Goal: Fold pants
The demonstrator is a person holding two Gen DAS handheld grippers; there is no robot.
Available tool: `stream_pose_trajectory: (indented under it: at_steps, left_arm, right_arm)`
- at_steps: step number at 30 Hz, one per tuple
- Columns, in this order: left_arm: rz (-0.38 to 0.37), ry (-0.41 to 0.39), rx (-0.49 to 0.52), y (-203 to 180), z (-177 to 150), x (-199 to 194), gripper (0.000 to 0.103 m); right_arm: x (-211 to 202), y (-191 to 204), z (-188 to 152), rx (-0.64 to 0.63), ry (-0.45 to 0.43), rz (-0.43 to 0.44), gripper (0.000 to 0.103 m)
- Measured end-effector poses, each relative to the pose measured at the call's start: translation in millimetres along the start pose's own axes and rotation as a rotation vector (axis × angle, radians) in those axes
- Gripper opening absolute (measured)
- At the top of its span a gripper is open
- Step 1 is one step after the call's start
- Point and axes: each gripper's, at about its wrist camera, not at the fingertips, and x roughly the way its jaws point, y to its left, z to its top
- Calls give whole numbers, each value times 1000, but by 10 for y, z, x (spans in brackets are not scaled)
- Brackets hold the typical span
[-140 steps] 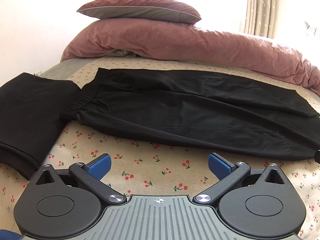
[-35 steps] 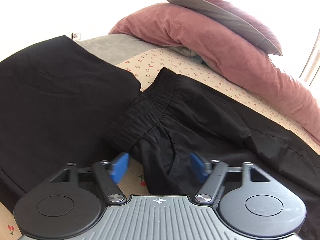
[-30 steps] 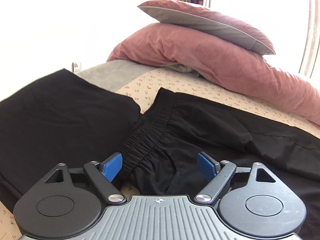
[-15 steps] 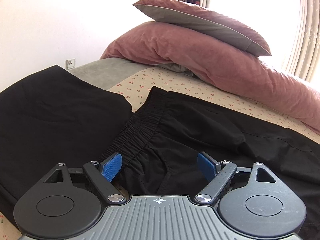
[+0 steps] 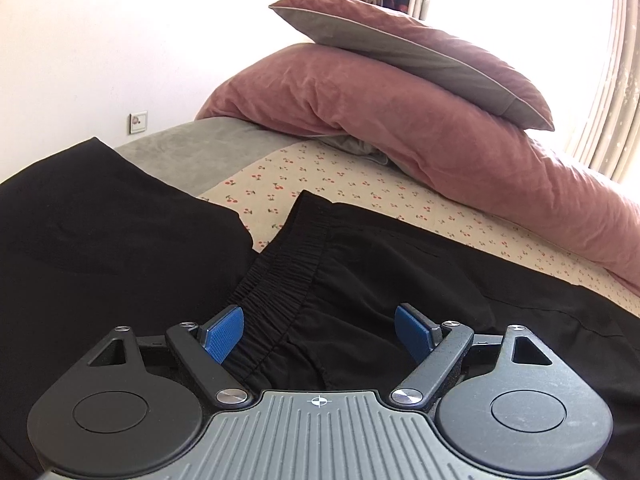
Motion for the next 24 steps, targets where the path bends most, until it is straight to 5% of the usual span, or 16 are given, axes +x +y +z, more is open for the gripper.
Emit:
stream_pose_trajectory:
  at_steps: [4,6,11,17,21,24]
  left_arm:
    - [-4,33,-13,4,171,191,85]
    - [-10,68,-20,3,291,340,85]
    - [-14,143,30,-161,706,882,85]
    - [-19,267,67,-364,1018,1736,86]
    - [17,324,134,-533,969,2089,86]
    - [59,314,187,-669,920,2201,83]
  right_arm:
    - [347,-138,-43,-88,6,-255,14]
    - [411,-306,-114,-102,36,-253,31]
    - [609,-333,105,-67,15,-221,38]
    - [642,-250,511,35,33,91,70]
    - [912,22,743,136,112,304,73]
    - [1165,364,914,120,165,367,72]
